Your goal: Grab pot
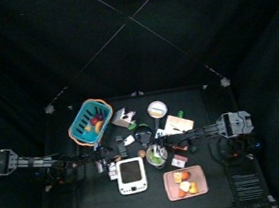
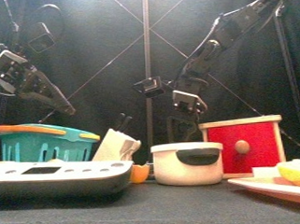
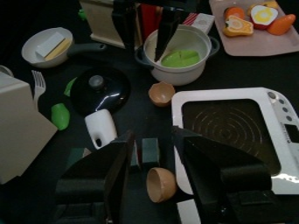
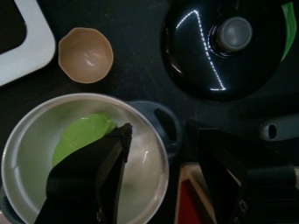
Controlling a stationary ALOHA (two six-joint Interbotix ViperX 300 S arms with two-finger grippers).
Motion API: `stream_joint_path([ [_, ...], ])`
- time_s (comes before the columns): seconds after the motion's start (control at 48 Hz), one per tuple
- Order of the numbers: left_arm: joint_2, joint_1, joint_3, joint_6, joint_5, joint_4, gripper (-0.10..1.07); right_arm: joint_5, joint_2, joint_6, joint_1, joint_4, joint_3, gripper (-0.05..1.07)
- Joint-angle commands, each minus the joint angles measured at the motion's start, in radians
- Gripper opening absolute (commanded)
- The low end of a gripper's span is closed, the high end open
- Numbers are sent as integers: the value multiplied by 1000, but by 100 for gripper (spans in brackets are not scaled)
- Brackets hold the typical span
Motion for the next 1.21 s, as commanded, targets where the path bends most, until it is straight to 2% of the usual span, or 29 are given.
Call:
stream_joint_path([
  [0.0, 0, 3, -12, -2, -8, 2, 80, -8, -21, 0, 2, 0, -14, 86],
  [0.104, 0, 5, -12, -2, -9, 2, 80, -15, -14, 0, 0, -2, -15, 80],
  [0.25, 0, 5, -12, -2, -9, 2, 80, -17, 3, 0, -5, 0, -23, 65],
  [0.396, 0, 5, -9, -2, -8, 2, 80, -8, 6, 5, -6, 0, -43, 54],
  [0.854, 0, 5, -9, -2, -8, 2, 80, 64, -67, -2, -6, 14, -67, 52],
  [1.188, 0, 5, -9, -2, -6, 2, 80, 66, -84, -9, -6, 67, -67, 52],
])
